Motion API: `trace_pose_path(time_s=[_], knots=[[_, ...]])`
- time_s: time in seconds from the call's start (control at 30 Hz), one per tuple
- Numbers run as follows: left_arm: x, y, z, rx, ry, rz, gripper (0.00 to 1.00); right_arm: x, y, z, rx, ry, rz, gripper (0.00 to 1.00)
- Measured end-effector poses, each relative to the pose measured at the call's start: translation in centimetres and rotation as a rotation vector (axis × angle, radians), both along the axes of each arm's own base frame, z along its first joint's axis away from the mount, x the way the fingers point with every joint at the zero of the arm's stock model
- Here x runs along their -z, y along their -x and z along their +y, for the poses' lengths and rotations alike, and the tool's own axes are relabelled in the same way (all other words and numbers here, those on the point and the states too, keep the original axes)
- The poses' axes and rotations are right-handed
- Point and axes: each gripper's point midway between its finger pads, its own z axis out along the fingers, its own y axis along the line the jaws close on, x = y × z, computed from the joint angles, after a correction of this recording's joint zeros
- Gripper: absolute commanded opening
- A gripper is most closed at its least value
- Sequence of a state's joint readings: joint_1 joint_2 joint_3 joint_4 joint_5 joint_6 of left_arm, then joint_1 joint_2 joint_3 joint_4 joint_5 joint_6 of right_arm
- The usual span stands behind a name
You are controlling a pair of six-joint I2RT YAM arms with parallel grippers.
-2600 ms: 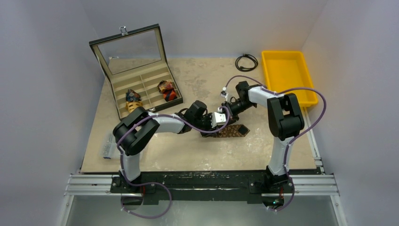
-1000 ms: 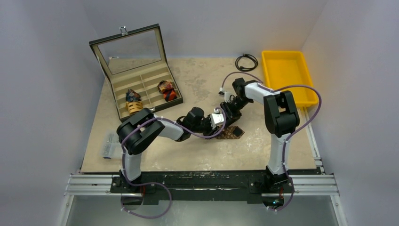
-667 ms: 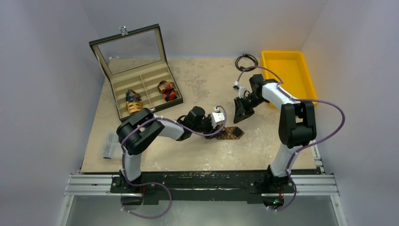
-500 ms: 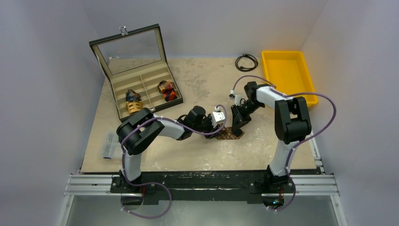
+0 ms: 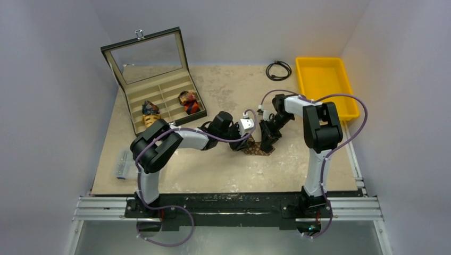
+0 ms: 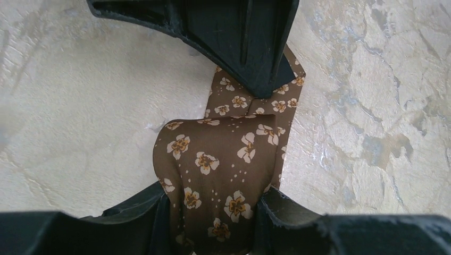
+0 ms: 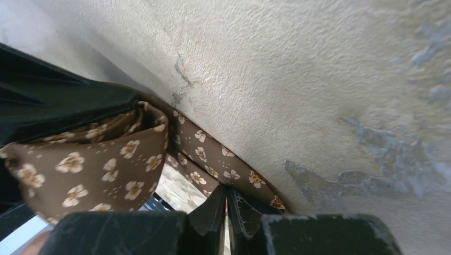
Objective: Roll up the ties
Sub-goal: Roll the tie at the center of the board.
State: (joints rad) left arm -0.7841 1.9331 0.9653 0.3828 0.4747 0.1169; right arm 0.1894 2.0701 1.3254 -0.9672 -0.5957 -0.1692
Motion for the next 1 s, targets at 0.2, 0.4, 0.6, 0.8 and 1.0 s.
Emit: trace_pose_path(time_s=[0.2,0.4,0.6,0.8,1.0], knots=[[-1.3,0.1,0.3,0.073,-0.006,-0.039,0.10,0.0,-1.1,0.0,0.003,0.021,-0.004,0.06],[0.0,1.3,0.9,0.130,-0.069,-0.073,0.11,0.1,-1.9,0.3,0.004,0.029,-0.006,0.08],[0.9,1.2,0.7,0.141,-0.139,-0.101,0.11,-0.3,-1.8,0.7,-0.002,0.009,0.011,0.25],[1.0,0.9,0.7,0.129,-0.168,-0.093,0.12,-2.2,-3.5,1.3,-0.012,-0.070,-0.114,0.47],[1.0,1.0,0.6,0.130,-0.173,-0.091,0.13,-6.9,-3.2,2.8,0.013,-0.236,-0.199,0.53]])
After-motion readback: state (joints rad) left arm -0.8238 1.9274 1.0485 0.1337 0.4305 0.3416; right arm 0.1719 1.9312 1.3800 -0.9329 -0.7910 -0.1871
